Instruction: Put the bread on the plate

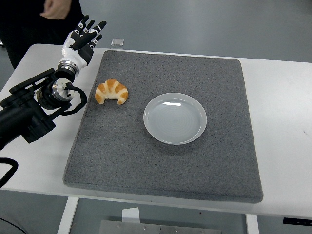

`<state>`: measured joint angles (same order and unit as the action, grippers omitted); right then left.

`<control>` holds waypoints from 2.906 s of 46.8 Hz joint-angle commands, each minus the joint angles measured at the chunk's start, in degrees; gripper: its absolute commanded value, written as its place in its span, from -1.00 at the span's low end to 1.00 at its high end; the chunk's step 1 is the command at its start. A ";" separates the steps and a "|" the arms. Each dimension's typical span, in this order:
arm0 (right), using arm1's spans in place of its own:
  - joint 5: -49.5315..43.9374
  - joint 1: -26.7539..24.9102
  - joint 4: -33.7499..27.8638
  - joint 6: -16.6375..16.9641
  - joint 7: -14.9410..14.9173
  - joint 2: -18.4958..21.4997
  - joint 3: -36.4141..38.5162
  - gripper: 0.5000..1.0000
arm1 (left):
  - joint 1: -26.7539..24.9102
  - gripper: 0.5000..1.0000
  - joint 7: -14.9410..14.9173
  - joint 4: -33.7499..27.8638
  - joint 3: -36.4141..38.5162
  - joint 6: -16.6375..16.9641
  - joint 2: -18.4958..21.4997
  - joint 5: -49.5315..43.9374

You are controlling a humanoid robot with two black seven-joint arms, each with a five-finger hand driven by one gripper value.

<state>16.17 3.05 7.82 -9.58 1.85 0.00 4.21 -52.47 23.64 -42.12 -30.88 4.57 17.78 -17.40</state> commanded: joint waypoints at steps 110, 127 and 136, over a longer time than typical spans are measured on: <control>0.00 -0.06 0.00 0.00 -0.01 0.00 0.01 0.81 | -23.21 0.97 -2.64 -11.41 51.35 -2.64 16.68 64.69; 0.00 0.02 0.00 0.00 -0.01 0.00 0.01 0.81 | -22.94 0.97 -2.99 -9.83 52.23 -2.29 15.45 64.60; 0.00 0.02 0.00 0.00 -0.01 0.00 0.01 0.81 | -22.50 0.97 -3.25 -9.30 52.32 -2.11 14.13 64.60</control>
<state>16.17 3.01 7.82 -9.58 1.87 0.00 4.22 -75.16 20.53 -51.89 21.41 2.44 32.36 47.15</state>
